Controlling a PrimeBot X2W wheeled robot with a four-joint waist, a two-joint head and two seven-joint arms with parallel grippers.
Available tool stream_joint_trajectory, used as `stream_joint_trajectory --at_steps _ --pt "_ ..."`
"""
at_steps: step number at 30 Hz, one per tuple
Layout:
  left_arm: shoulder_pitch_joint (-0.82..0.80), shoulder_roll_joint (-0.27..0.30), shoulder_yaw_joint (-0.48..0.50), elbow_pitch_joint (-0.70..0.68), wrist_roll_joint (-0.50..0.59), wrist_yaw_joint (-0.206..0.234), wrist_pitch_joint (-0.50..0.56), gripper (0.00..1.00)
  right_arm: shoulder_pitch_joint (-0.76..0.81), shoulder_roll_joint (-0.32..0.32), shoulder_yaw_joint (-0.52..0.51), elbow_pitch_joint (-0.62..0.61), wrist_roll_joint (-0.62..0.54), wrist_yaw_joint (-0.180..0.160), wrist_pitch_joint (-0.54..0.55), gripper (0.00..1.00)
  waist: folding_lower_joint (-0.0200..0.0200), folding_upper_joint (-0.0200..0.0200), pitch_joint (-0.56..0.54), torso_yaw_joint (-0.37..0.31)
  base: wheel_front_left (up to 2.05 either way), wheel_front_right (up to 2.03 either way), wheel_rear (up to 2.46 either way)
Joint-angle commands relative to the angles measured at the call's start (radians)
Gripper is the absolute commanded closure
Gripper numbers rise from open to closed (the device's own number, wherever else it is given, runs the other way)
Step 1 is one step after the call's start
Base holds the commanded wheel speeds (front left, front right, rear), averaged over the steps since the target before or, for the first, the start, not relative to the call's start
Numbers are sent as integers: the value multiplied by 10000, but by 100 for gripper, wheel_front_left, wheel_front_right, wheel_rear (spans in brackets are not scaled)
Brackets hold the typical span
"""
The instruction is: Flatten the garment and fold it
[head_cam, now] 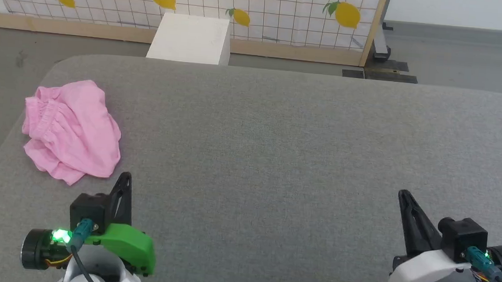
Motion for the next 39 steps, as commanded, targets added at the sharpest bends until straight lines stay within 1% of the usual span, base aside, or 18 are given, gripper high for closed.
stream_joint_trajectory --at_steps 1,39 --pt "118 -51 22 -28 128 -9 12 100 -156 32 14 -53 -64 -13 1 100 0 0 0 0 0 0 0" --pt "118 -51 22 -28 128 -9 12 100 -156 32 14 -53 -64 -13 1 100 0 0 0 0 0 0 0"
